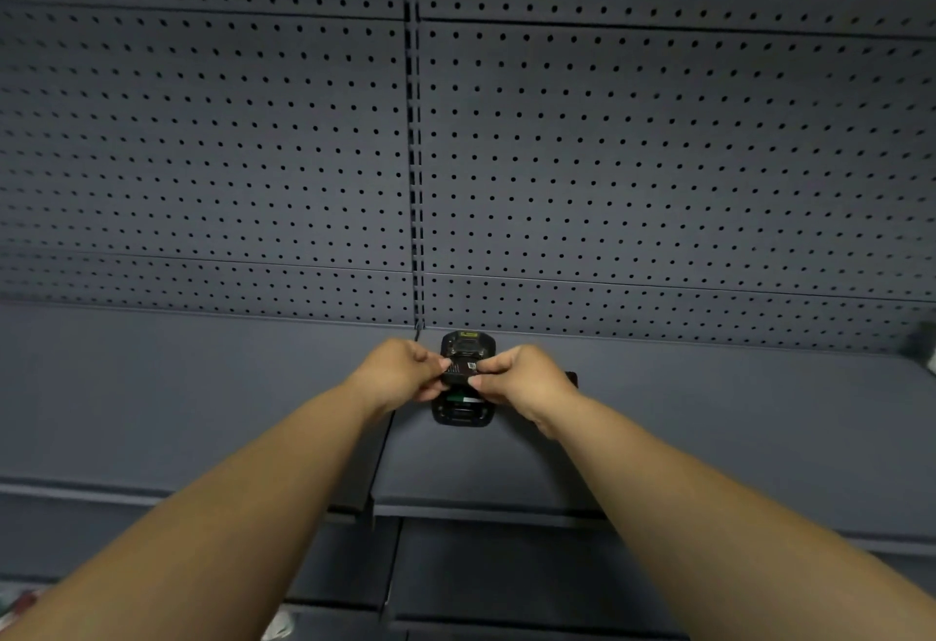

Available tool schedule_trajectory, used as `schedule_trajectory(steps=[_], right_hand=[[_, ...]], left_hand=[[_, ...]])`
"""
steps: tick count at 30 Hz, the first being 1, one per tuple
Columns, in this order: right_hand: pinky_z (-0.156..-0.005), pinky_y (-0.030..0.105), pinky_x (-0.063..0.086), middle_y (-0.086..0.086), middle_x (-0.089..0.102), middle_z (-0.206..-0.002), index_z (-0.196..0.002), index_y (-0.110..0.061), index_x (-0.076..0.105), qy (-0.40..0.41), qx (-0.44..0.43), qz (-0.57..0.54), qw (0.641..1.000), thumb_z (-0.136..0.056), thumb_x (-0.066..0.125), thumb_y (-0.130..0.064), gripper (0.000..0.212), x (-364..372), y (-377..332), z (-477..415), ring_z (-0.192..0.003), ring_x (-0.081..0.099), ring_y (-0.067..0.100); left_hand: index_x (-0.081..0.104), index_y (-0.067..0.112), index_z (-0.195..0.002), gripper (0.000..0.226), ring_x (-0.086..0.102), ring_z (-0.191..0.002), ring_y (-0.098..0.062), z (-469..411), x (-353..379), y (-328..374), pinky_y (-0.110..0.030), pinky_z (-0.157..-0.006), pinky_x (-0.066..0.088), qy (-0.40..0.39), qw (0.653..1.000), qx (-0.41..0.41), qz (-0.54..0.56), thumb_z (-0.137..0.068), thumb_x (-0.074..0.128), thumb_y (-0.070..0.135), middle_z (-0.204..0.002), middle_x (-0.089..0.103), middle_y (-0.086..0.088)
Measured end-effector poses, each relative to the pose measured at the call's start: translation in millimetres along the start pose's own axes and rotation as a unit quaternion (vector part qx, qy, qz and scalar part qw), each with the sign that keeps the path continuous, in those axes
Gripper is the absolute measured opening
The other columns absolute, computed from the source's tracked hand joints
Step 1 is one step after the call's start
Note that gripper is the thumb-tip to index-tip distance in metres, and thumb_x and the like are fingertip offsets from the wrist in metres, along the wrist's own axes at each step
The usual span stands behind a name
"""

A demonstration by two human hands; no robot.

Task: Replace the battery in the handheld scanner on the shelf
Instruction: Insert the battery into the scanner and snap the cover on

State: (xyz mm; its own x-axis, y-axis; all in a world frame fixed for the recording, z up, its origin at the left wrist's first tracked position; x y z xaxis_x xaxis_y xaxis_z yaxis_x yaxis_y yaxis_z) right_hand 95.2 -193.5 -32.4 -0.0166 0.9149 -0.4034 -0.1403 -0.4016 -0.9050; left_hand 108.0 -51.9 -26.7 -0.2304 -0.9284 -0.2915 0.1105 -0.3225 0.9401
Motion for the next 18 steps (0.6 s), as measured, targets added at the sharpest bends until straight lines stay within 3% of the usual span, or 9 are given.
schedule_trajectory(steps=[2,8,11,15,18], right_hand=[[-0.083,0.025,0.052,0.011,0.066,-0.095,-0.116,0.002,0.065,-0.003,0.012,-0.008,1.000,-0.081,0.069,-0.007,0.036,1.0,2.4,-1.3,-0.080,0.062,0.017],[-0.095,0.030,0.051,0.016,0.069,-0.112,-0.118,0.001,0.063,0.032,0.017,0.013,0.999,-0.082,0.068,-0.009,0.038,-3.4,1.9,-3.7,-0.094,0.066,0.022],[-0.098,0.034,0.051,0.016,0.069,-0.113,-0.118,0.000,0.064,0.037,0.018,0.031,0.999,-0.083,0.067,-0.009,0.036,-4.2,0.8,-3.9,-0.099,0.067,0.026],[-0.090,0.030,0.051,0.017,0.071,-0.108,-0.115,-0.001,0.066,0.043,0.027,0.031,0.998,-0.084,0.066,-0.009,0.032,-7.9,-0.3,-5.7,-0.087,0.065,0.020],[-0.096,0.035,0.052,0.016,0.072,-0.108,-0.115,-0.001,0.066,0.051,0.030,0.030,0.998,-0.084,0.066,-0.009,0.031,-7.5,1.3,-6.2,-0.095,0.068,0.025]], left_hand=[[0.064,0.002,-0.096,0.018,0.060,-0.051,0.000,-4.7,0.6,-2.9,-0.005,-0.052,0.050,-0.012,1.000,-0.009,-0.005,-0.095,0.050,0.014,-0.070,0.062,-0.005],[0.062,0.000,-0.111,0.027,0.061,-0.046,0.002,-11.7,-0.1,-0.8,-0.008,-0.054,0.051,-0.025,0.999,0.012,-0.045,-0.096,0.047,0.017,-0.070,0.063,-0.003],[0.063,0.000,-0.110,0.030,0.056,-0.055,-0.006,-12.2,1.2,1.8,-0.017,-0.063,0.046,-0.027,0.995,0.035,-0.090,-0.097,0.045,0.021,-0.066,0.060,-0.003],[0.063,0.003,-0.109,0.030,0.053,-0.059,-0.006,-12.1,3.1,4.1,-0.016,-0.059,0.042,-0.026,0.991,0.051,-0.119,-0.097,0.044,0.023,-0.066,0.059,-0.002],[0.064,0.001,-0.108,0.032,0.053,-0.063,-0.009,-12.5,2.5,6.2,-0.018,-0.062,0.041,-0.020,0.986,0.073,-0.146,-0.097,0.045,0.024,-0.069,0.058,-0.002]])
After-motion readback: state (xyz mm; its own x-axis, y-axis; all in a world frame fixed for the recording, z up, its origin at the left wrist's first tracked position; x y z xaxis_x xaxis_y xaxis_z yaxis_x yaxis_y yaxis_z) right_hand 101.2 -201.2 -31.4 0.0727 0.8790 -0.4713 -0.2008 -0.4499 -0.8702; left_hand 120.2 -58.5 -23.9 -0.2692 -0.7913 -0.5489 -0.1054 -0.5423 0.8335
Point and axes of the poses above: each hand's wrist, its own z-axis away from the middle knuckle, its own x-axis out of the palm, y = z × x, the point moved 10 cm from there along -z, towards the middle knuckle
